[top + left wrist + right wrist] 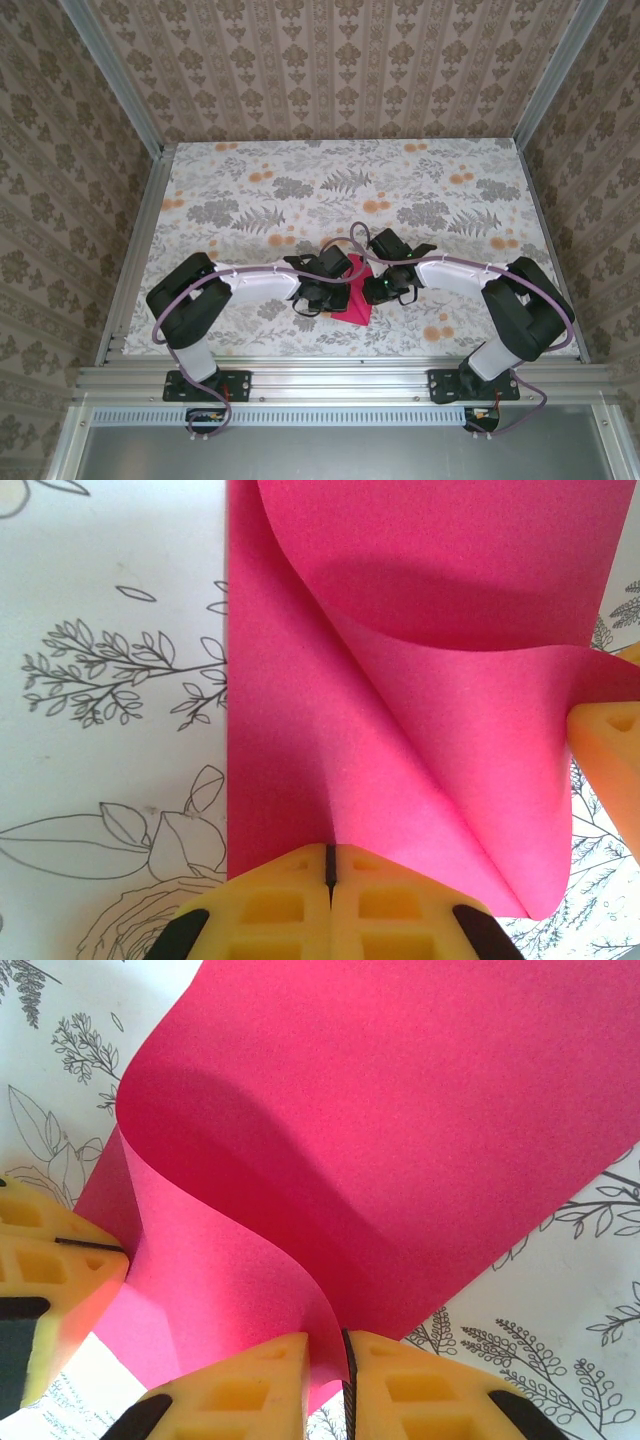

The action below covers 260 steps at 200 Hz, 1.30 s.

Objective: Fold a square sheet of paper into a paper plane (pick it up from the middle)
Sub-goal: Fold the triangle a second time at the center of the table.

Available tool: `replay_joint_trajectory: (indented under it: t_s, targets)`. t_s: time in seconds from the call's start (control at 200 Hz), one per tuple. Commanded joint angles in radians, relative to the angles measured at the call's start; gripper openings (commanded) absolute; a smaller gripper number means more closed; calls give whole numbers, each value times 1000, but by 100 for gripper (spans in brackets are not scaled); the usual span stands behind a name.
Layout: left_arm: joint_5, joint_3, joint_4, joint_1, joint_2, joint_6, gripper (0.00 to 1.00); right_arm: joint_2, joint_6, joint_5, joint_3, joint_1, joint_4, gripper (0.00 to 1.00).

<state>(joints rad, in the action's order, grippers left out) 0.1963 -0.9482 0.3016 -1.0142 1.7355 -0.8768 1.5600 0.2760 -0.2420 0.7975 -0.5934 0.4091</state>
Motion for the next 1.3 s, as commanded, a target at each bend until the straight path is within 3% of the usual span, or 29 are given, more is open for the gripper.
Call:
replay_joint_trajectory:
  t_s: [0.0, 1.295]
  targets:
    - [-18, -17, 50, -11, 29, 25, 5, 7, 25, 18, -7, 4, 16, 18]
    - [-27, -36, 73, -17, 44, 33, 4, 8, 9, 30, 20, 4, 23, 18]
